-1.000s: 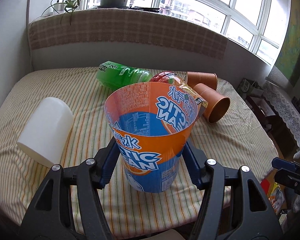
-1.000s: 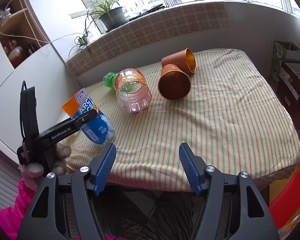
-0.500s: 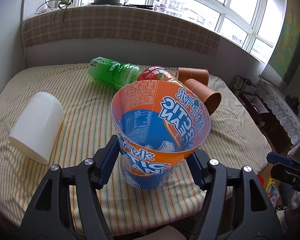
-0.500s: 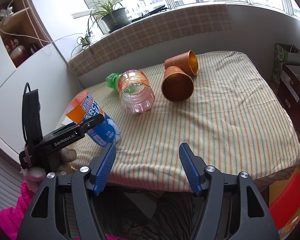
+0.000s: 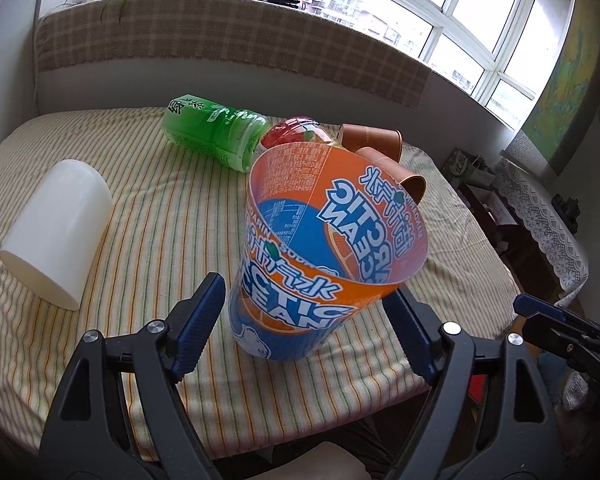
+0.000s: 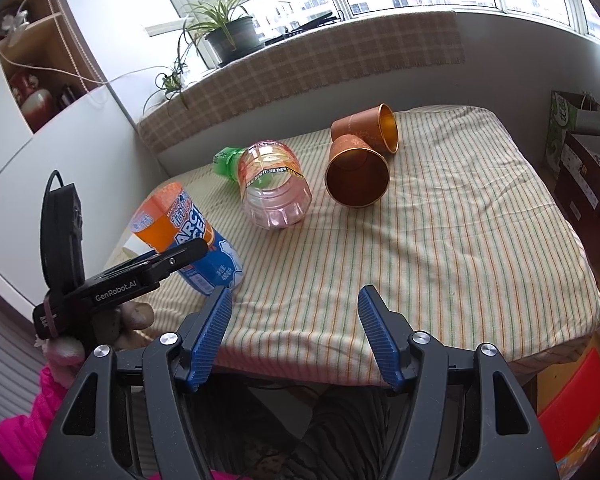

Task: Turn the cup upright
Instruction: 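Carry the can with the left gripper and lower it upright, then open the left gripper and withdraw from the can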

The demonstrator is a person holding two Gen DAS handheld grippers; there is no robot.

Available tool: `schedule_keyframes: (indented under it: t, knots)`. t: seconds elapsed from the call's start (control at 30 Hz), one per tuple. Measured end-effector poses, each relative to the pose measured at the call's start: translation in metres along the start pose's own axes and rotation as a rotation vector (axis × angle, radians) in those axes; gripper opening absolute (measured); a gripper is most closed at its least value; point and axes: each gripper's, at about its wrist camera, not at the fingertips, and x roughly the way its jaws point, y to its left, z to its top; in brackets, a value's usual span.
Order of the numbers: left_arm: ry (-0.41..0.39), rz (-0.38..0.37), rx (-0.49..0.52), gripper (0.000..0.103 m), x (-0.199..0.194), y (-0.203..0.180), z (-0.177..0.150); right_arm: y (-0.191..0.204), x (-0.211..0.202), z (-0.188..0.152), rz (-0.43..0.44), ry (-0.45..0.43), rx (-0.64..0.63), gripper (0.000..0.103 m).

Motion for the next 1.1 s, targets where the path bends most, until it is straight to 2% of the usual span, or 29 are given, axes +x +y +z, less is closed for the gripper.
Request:
schedule_keyframes:
  t: [0.17,0.3,0.6,0.73,0.8,0.97,1.1]
  knots:
    - [0.019,-0.006,0.003,0.084,-0.007,0.003,-0.012,0.006,-0.001,0.002,-0.019,-0.025,-0.028,0.065]
    - [0.005,0.023,-0.005,0.084,-0.02,0.01,-0.02,0.015,-0.001,0.005,-0.042,-0.062,-0.069,0.065]
    - [-0.204,0.171,-0.011,0.084,-0.082,0.024,-0.016,0.048,-0.005,0.01,-0.127,-0.185,-0.202,0.065]
    - [-0.309,0.236,0.002,0.084,-0.106,0.021,-0.014,0.061,-0.006,0.011,-0.127,-0.222,-0.235,0.066]
    - [-0.356,0.268,0.017,0.084,-0.116,0.017,-0.014,0.066,-0.008,0.01,-0.122,-0.246,-0.24,0.077]
    - [-0.475,0.318,0.031,0.102,-0.14,0.01,-0.017,0.073,-0.013,0.006,-0.131,-0.299,-0.251,0.079]
    - [-0.534,0.351,0.051,0.103,-0.154,0.004,-0.019,0.075,-0.016,0.005,-0.131,-0.318,-0.239,0.079]
